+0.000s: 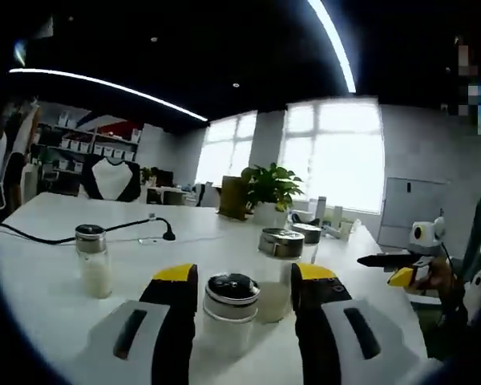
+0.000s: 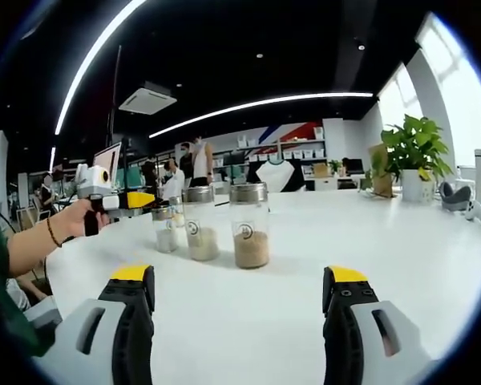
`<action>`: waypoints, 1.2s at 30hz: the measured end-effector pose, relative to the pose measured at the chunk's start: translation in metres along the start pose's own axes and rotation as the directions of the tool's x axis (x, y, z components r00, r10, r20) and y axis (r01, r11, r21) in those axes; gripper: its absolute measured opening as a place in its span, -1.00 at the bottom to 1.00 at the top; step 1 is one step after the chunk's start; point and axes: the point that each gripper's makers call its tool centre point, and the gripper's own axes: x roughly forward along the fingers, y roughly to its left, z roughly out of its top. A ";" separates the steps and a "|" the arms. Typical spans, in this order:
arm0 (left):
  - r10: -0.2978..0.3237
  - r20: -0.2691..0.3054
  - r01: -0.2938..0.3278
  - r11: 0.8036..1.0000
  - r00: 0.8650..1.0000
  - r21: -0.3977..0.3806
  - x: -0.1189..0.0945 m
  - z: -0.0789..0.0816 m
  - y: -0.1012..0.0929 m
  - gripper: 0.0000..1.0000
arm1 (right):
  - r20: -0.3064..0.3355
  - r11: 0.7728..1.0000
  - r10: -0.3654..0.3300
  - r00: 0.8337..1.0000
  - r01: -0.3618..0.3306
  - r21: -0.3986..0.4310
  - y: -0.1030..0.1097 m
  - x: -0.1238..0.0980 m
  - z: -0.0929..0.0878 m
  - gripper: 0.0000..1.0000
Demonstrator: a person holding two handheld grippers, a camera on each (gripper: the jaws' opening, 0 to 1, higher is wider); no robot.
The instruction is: Rotate the seasoning bottle until the label or dispensing opening points toward the visible target arrow and the bottle remains upright within the marked orientation range
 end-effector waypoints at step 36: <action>-0.422 -0.110 0.424 0.906 0.900 -0.006 0.011 -0.013 -0.010 -0.01 | -0.004 1.000 0.019 1.000 -0.019 -0.019 0.011 -0.002 0.004 0.77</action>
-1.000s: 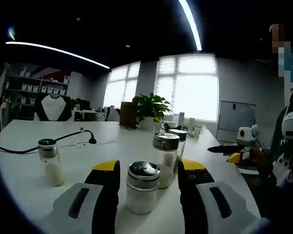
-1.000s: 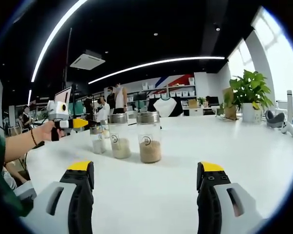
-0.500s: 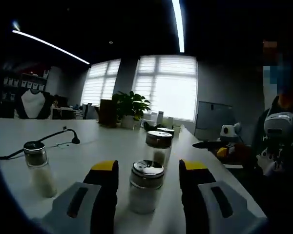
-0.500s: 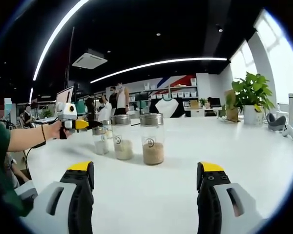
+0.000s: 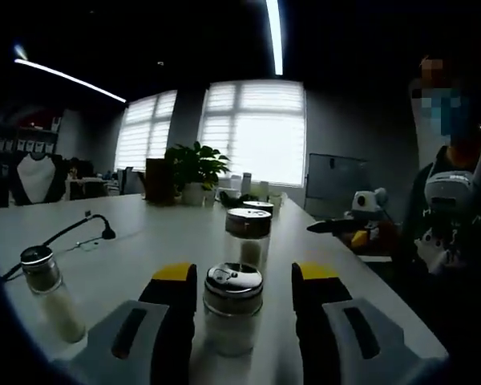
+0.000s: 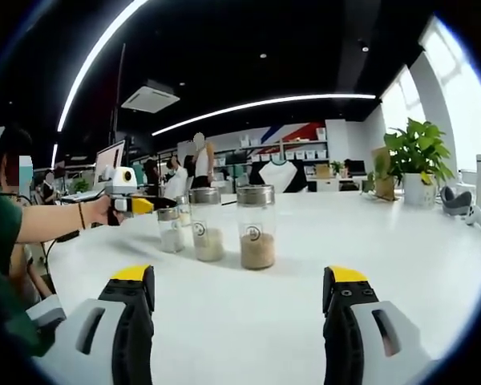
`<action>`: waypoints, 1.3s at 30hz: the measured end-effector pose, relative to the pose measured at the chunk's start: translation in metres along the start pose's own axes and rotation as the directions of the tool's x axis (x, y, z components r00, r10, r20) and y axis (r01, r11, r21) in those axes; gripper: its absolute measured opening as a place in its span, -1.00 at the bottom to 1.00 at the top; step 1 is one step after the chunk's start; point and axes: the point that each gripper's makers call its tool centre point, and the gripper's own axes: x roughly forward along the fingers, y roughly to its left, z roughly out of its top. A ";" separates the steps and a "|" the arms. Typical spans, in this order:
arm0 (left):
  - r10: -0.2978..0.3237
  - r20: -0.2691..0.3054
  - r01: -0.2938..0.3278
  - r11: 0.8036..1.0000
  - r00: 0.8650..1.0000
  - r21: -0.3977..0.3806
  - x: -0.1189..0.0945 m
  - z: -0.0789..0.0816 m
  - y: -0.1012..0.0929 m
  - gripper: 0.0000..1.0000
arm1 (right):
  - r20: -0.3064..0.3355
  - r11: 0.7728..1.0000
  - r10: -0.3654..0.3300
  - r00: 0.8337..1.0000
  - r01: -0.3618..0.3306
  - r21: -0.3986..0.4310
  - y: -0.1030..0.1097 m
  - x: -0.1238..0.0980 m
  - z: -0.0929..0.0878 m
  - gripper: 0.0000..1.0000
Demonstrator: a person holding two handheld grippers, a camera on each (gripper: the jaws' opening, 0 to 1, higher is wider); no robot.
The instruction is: Rotate the seasoning bottle until the label or dispensing opening points toward the visible target arrow and the bottle remains upright within the marked orientation range
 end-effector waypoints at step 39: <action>0.114 -0.040 -0.111 0.991 0.993 0.074 0.008 -0.011 -0.008 -0.37 | 0.014 1.000 0.018 1.000 -0.018 -0.008 0.004 -0.005 0.003 0.77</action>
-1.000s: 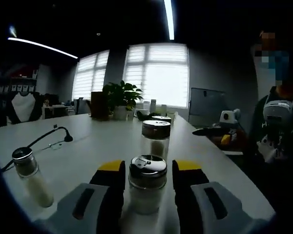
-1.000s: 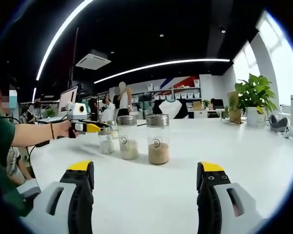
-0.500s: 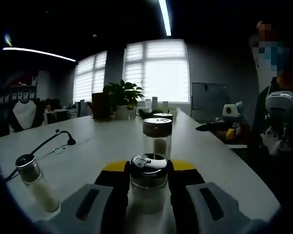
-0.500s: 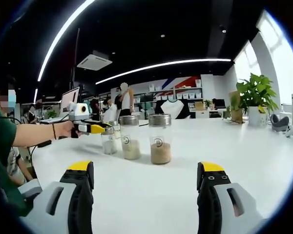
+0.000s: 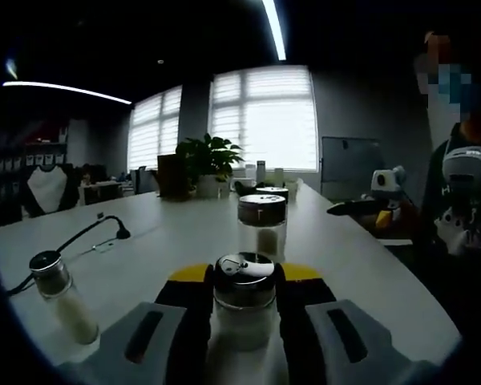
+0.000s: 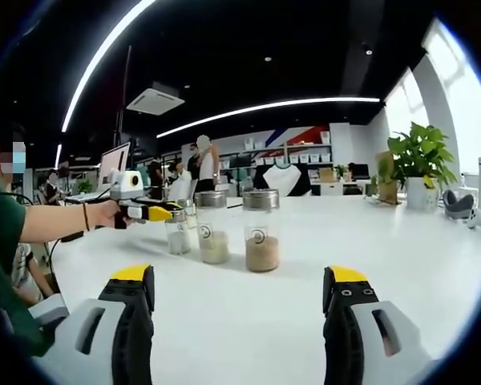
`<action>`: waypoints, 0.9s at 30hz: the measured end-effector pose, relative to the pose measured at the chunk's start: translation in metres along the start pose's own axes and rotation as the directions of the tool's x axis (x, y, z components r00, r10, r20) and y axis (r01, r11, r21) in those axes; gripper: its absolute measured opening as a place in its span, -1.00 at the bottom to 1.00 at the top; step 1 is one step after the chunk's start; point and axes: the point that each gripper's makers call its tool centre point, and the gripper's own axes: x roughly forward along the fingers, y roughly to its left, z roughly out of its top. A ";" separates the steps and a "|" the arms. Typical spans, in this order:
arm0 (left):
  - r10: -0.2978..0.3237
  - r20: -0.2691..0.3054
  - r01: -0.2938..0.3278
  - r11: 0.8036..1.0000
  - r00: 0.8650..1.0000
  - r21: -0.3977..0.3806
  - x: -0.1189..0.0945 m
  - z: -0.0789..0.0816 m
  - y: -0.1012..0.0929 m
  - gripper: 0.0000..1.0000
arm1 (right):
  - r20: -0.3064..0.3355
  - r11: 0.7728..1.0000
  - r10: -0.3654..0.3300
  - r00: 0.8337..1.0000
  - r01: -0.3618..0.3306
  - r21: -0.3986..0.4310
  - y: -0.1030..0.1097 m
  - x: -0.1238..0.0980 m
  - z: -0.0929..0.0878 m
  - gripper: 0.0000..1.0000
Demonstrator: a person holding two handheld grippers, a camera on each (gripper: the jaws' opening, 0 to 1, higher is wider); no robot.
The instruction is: Rotate the seasoning bottle until the label or dispensing opening points toward the visible target arrow and the bottle remains upright within the marked orientation range
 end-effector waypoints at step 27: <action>0.182 -0.047 -0.184 0.982 0.982 -0.041 0.001 -0.002 0.007 -0.37 | 0.019 1.000 0.013 1.000 -0.013 0.011 0.002 -0.003 0.004 0.78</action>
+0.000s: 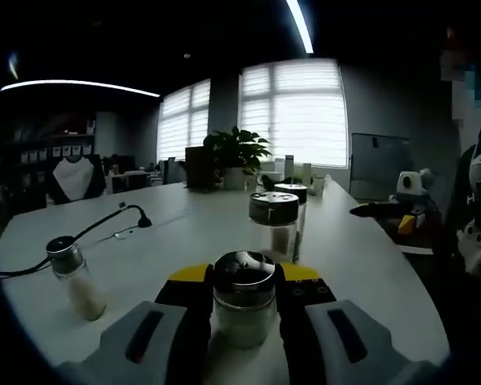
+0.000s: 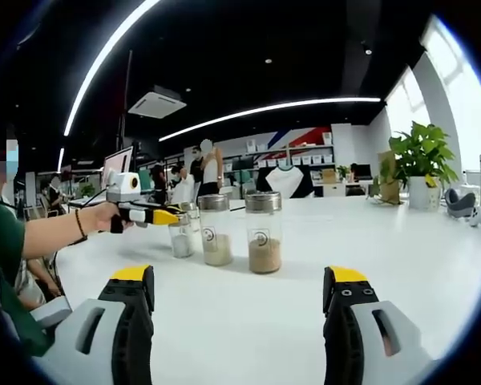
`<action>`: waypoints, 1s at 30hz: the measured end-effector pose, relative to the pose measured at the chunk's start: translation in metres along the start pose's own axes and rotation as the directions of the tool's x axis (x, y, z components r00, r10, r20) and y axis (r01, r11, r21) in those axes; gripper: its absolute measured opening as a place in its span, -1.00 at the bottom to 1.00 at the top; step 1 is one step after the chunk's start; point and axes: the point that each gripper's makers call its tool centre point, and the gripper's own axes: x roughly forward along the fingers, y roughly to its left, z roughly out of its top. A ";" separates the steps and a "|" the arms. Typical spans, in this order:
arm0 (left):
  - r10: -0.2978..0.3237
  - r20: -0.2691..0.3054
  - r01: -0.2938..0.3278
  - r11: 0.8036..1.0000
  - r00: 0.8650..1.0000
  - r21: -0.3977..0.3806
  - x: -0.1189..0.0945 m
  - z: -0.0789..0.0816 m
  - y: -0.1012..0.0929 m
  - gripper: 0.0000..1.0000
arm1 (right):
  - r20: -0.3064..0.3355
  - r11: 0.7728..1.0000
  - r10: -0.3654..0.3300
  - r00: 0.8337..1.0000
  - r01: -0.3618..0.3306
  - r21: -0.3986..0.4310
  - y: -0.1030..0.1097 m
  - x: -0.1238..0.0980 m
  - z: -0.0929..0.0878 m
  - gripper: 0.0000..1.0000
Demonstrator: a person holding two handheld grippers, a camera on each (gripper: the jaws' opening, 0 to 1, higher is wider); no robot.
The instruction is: Rotate the seasoning bottle until the label or dispensing opening points toward the visible target arrow and the bottle remains upright within the marked orientation range
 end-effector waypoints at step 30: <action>0.298 0.032 -0.293 0.950 0.954 -0.107 -0.004 -0.001 0.020 -0.36 | -0.025 1.000 -0.020 0.999 0.020 0.001 -0.003 -0.001 -0.009 0.77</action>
